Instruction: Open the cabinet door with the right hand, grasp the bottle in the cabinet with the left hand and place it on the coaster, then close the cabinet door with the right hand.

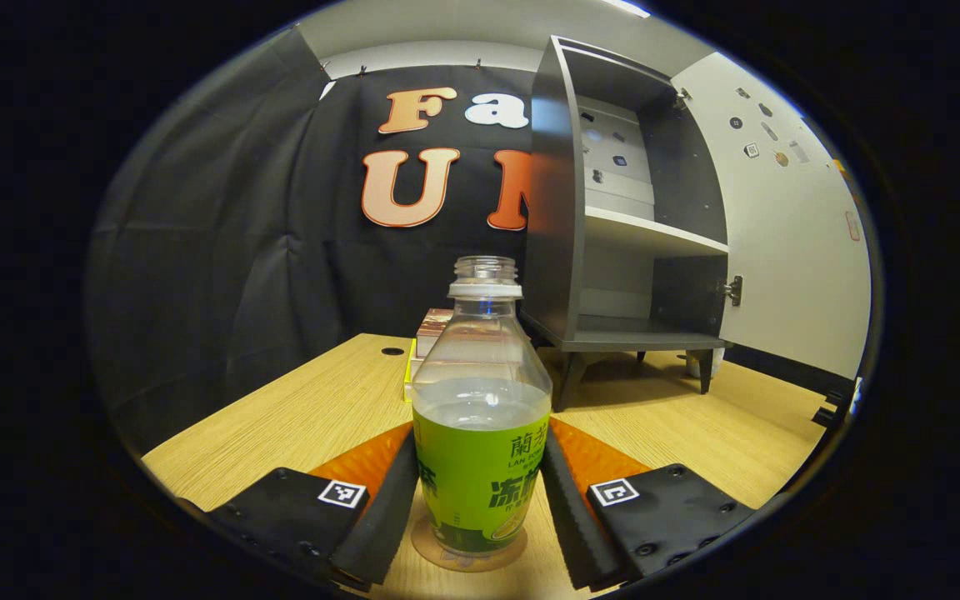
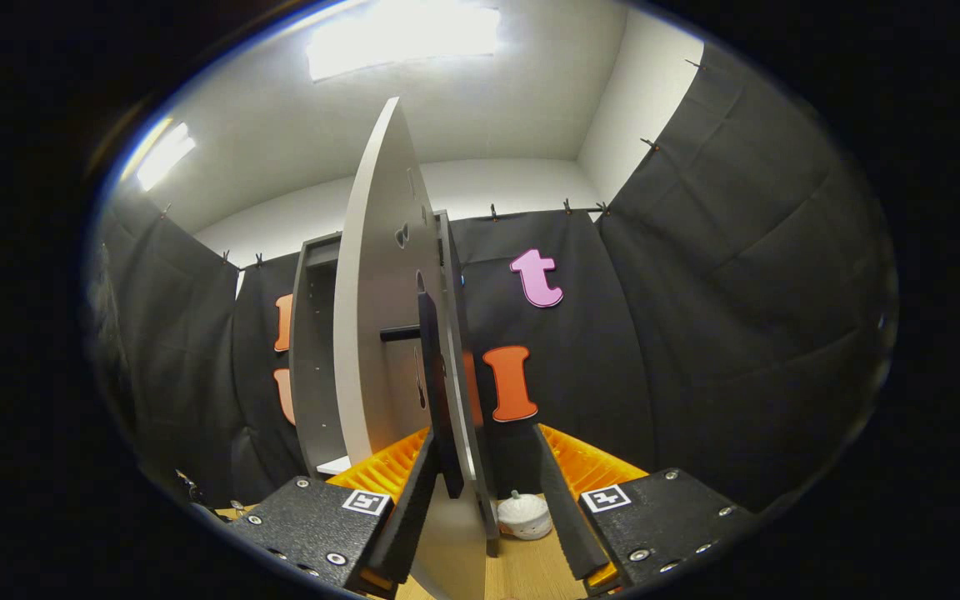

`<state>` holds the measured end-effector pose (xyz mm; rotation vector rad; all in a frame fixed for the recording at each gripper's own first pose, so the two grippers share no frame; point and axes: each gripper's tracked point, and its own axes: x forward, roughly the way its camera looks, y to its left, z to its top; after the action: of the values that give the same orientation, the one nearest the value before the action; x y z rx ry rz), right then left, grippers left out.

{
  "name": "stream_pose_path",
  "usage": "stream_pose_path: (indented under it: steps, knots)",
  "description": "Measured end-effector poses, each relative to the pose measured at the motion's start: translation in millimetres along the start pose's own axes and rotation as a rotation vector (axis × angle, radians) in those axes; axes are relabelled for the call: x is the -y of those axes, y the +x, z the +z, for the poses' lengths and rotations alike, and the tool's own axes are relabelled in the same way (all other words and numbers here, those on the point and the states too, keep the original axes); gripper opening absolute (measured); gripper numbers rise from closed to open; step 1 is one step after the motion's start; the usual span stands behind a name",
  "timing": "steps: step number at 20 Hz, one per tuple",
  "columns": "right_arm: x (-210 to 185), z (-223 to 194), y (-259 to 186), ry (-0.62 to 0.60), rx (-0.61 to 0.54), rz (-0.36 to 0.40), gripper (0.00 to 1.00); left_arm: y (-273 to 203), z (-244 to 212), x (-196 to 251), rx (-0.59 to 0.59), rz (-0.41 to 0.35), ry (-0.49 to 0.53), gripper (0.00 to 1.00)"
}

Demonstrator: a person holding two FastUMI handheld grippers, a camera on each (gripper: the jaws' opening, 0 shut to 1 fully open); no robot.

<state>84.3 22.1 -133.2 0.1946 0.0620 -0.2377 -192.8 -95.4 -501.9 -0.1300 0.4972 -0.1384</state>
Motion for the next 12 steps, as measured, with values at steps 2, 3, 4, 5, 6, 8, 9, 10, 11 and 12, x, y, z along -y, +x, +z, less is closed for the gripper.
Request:
stream_pose_path:
  steps: [2,3,4,5,6,8,9,10,11,12]
  knots:
    - [-0.7,0.4,0.2,0.002,0.0,0.001,0.69,-3.0,0.9,-0.7,0.01,0.009,0.022,0.84]
    - [-0.7,0.5,0.5,0.003,-0.001,0.002,0.69,-3.8,3.4,-1.6,0.017,0.014,0.024,0.84]
    - [-0.9,0.8,0.1,0.004,-0.002,0.003,0.69,-5.5,5.9,-1.1,0.021,0.015,0.022,0.85]
    - [-1.3,0.6,0.2,0.007,-0.004,0.004,0.69,-8.1,10.2,-0.9,0.026,0.015,0.021,0.87]
    - [-2.0,-0.2,-0.8,0.009,-0.006,0.005,0.69,-9.1,13.1,-0.4,0.026,0.013,0.03,0.91]
    - [-3.1,0.2,-1.4,0.01,-0.008,0.012,0.69,-12.3,21.3,-1.7,0.031,0.018,0.058,0.93]
    - [-3.6,0.4,-1.3,0.005,-0.008,0.016,0.69,-14.3,25.0,-1.7,0.032,0.02,0.068,0.93]
    - [-2.8,0.8,-1.0,0.002,-0.007,0.015,0.69,-17.5,30.2,-2.3,0.041,0.025,0.078,0.93]
    - [-2.1,1.0,-1.1,-0.002,-0.007,0.014,0.69,-19.8,36.7,-4.3,0.05,0.033,0.087,0.93]
    - [-1.6,0.4,-1.3,-0.003,-0.01,0.014,0.7,-22.7,41.9,-4.4,0.056,0.037,0.095,0.93]
